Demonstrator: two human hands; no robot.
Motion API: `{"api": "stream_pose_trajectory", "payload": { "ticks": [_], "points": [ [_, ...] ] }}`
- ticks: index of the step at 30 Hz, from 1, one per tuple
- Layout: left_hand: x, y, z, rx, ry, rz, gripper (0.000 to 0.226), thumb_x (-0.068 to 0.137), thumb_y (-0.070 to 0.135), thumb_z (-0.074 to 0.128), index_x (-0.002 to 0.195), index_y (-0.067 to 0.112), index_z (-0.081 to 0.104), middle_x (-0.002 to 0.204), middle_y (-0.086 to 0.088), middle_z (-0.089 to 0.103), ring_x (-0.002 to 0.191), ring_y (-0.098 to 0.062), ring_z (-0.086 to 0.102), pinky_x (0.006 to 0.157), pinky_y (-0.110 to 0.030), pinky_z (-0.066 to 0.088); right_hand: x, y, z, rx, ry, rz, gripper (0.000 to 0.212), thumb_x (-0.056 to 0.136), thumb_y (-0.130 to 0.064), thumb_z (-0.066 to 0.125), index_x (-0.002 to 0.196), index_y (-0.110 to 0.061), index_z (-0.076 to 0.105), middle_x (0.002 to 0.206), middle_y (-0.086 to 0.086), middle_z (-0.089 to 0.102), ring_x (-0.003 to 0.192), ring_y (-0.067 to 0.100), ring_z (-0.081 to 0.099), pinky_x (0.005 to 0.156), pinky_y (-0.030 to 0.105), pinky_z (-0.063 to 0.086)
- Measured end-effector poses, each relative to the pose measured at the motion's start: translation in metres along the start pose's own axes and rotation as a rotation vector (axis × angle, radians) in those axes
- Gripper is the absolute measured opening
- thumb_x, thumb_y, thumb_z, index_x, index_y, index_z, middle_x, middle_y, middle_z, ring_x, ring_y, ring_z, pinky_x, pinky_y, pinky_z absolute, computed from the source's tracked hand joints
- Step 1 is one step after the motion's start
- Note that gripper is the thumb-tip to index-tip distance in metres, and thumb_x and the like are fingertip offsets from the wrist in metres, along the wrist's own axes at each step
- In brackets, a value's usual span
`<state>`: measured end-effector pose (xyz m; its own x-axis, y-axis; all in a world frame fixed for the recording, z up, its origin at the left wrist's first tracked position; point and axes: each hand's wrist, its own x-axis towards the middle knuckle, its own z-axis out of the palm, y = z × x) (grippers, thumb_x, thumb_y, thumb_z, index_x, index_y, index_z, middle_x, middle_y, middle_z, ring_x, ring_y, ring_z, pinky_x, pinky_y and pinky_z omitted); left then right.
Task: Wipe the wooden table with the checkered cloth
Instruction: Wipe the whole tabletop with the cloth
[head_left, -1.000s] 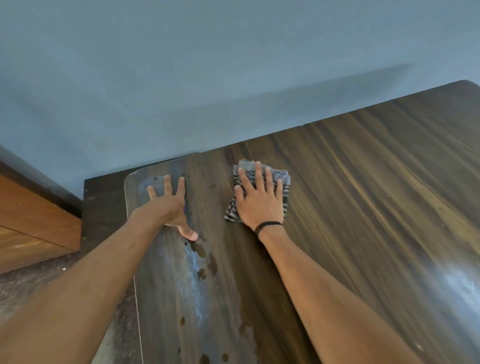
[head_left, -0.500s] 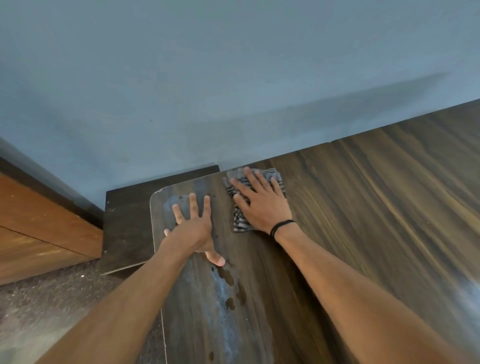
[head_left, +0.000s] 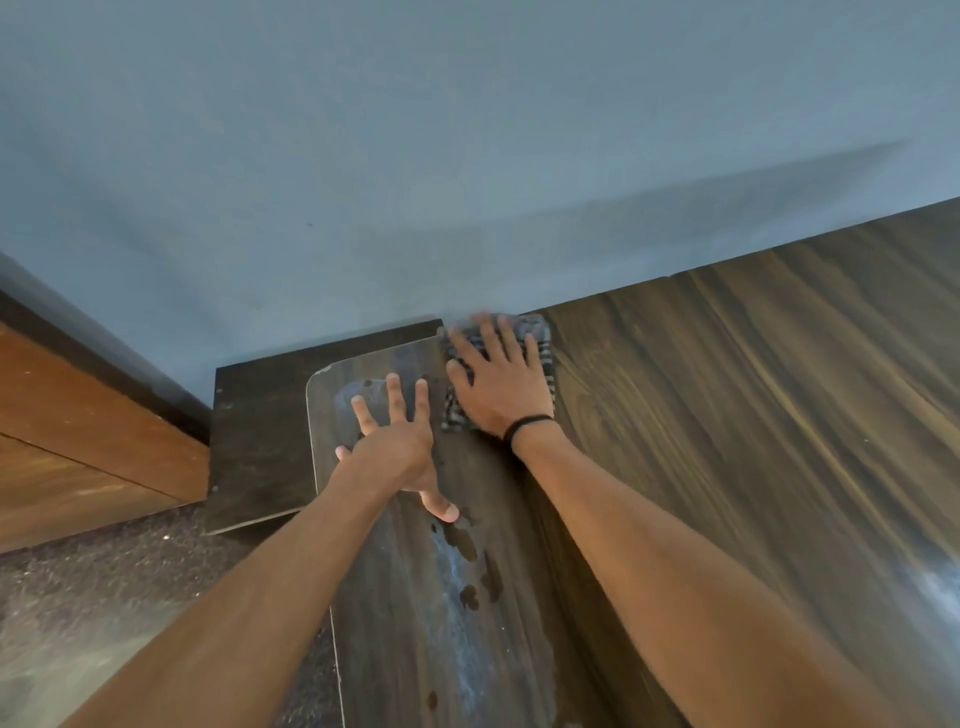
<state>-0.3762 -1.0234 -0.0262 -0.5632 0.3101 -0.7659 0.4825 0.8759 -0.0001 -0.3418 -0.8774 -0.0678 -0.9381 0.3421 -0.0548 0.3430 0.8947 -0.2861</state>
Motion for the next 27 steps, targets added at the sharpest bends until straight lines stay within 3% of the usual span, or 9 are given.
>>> {"api": "stream_pose_trajectory", "payload": {
  "ticks": [3, 7, 12, 15, 17, 21, 25, 27],
  "points": [
    [-0.001, -0.003, 0.002, -0.008, 0.030, 0.026, 0.165, 0.044, 0.061, 0.090, 0.129, 0.029, -0.047, 0.138, 0.000, -0.057, 0.134, -0.048, -0.038, 0.112, -0.072, 0.008, -0.034, 0.020, 0.006, -0.029, -0.014, -0.134, 0.058, 0.103, -0.061, 0.012, 0.159, -0.049, 0.008, 0.170, -0.009, -0.006, 0.156, 0.016, -0.006, 0.122, 0.044, -0.011],
    [-0.005, -0.004, -0.004, -0.006, 0.038, 0.019, 0.166, 0.045, 0.060, 0.090, 0.137, 0.024, -0.044, 0.142, -0.003, -0.054, 0.135, -0.049, -0.036, 0.114, -0.069, 0.006, -0.005, 0.020, -0.010, 0.015, -0.004, 0.139, 0.058, 0.106, -0.055, 0.021, 0.161, -0.043, 0.012, 0.171, -0.004, -0.003, 0.157, 0.021, -0.005, 0.123, 0.047, -0.010],
    [-0.016, -0.011, -0.003, 0.057, 0.030, 0.068, 0.162, 0.052, 0.065, 0.086, 0.144, 0.015, -0.038, 0.149, -0.009, -0.046, 0.139, -0.045, -0.033, 0.118, -0.062, 0.002, -0.070, 0.027, 0.004, -0.050, 0.002, -0.080, 0.057, 0.104, -0.060, 0.013, 0.159, -0.050, 0.007, 0.170, -0.009, -0.004, 0.157, 0.015, -0.005, 0.124, 0.044, -0.009],
    [-0.023, -0.035, -0.011, 0.047, 0.066, 0.041, 0.158, 0.056, 0.061, 0.086, 0.146, 0.014, -0.035, 0.152, -0.010, -0.041, 0.140, -0.042, -0.031, 0.116, -0.056, -0.005, -0.057, 0.033, -0.007, -0.006, 0.007, 0.158, 0.057, 0.105, -0.059, 0.016, 0.160, -0.047, 0.007, 0.170, -0.006, -0.006, 0.157, 0.019, -0.006, 0.125, 0.046, -0.010],
    [-0.026, -0.045, -0.010, 0.063, 0.065, 0.020, 0.157, 0.056, 0.057, 0.088, 0.146, 0.016, -0.035, 0.152, -0.008, -0.041, 0.140, -0.041, -0.031, 0.116, -0.056, -0.003, -0.042, 0.006, -0.002, -0.004, 0.025, 0.229, 0.058, 0.106, -0.055, 0.015, 0.162, -0.042, 0.005, 0.171, -0.001, -0.007, 0.157, 0.025, -0.008, 0.125, 0.052, -0.009],
    [-0.025, -0.038, 0.002, 0.124, 0.061, 0.018, 0.157, 0.059, 0.055, 0.088, 0.144, 0.011, -0.036, 0.153, -0.010, -0.040, 0.142, -0.043, -0.027, 0.118, -0.055, 0.003, -0.056, -0.006, 0.013, -0.019, 0.002, -0.077, 0.057, 0.105, -0.058, 0.015, 0.160, -0.048, 0.009, 0.171, -0.007, -0.003, 0.157, 0.018, -0.005, 0.125, 0.047, -0.008],
    [-0.022, -0.042, 0.001, 0.051, 0.083, 0.023, 0.157, 0.058, 0.051, 0.090, 0.145, 0.015, -0.036, 0.153, -0.006, -0.041, 0.142, -0.043, -0.027, 0.118, -0.059, 0.013, -0.015, -0.010, 0.003, 0.008, 0.003, 0.135, 0.058, 0.106, -0.055, 0.019, 0.161, -0.042, 0.010, 0.171, -0.002, -0.004, 0.158, 0.023, -0.006, 0.124, 0.050, -0.010],
    [-0.022, -0.043, 0.004, 0.045, 0.070, 0.026, 0.158, 0.057, 0.050, 0.090, 0.144, 0.015, -0.037, 0.153, -0.006, -0.042, 0.142, -0.043, -0.028, 0.118, -0.059, 0.014, -0.010, -0.032, 0.008, -0.001, -0.009, 0.111, 0.058, 0.107, -0.053, 0.018, 0.163, -0.040, 0.008, 0.171, 0.000, -0.006, 0.157, 0.026, -0.008, 0.123, 0.051, -0.012]
  ]
}}
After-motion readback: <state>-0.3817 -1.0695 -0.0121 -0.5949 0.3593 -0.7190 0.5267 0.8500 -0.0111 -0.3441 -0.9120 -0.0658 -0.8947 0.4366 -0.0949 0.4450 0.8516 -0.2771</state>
